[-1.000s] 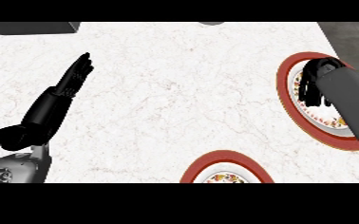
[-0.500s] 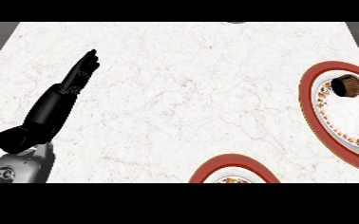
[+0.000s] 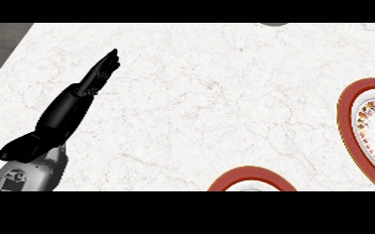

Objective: Pick the cupcake from the plate and place it in the plate

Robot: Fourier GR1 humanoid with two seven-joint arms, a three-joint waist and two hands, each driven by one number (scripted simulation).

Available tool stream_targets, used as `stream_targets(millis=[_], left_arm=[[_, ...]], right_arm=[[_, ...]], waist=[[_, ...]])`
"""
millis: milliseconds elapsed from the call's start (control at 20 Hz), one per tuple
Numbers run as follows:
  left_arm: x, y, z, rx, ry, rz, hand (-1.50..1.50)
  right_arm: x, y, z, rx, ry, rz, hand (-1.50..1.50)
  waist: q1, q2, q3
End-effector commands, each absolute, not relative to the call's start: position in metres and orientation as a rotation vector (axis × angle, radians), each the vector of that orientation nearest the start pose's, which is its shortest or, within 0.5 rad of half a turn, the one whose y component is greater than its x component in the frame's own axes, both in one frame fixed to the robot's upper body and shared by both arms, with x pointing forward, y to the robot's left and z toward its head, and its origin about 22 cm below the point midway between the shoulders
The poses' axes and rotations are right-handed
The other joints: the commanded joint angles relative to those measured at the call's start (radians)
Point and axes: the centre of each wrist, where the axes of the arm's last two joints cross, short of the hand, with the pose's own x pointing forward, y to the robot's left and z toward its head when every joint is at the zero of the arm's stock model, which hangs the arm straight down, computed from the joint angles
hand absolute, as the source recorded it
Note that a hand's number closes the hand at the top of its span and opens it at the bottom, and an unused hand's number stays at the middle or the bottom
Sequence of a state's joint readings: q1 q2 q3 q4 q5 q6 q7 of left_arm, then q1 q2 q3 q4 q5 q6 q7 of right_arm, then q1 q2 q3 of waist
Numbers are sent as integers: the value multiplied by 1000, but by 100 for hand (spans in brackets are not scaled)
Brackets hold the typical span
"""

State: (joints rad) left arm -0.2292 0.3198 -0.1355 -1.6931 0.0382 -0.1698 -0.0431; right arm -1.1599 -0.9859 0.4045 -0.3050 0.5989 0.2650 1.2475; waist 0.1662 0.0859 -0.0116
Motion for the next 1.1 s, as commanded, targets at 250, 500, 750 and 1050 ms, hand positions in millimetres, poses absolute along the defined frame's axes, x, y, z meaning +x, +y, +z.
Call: stream_targets(millis=[250,500,750,1050], left_arm=[[285,223,97,-124,-1861,-611,0],[290,216,100,-134,-1869,-601,0],[291,220,100,-119,-1868,-594,0],[292,220,99,-102,-1851,-565,0]], right_arm=[[378,-494,277,-1706,404,-373,150],[373,-503,273,-1741,418,-443,150],[369,-508,274,-1815,367,-510,150],[361,-518,261,-1883,392,-513,150]], waist=[[37,3,6],[18,-9,8],[13,-15,10],[-33,-29,11]])
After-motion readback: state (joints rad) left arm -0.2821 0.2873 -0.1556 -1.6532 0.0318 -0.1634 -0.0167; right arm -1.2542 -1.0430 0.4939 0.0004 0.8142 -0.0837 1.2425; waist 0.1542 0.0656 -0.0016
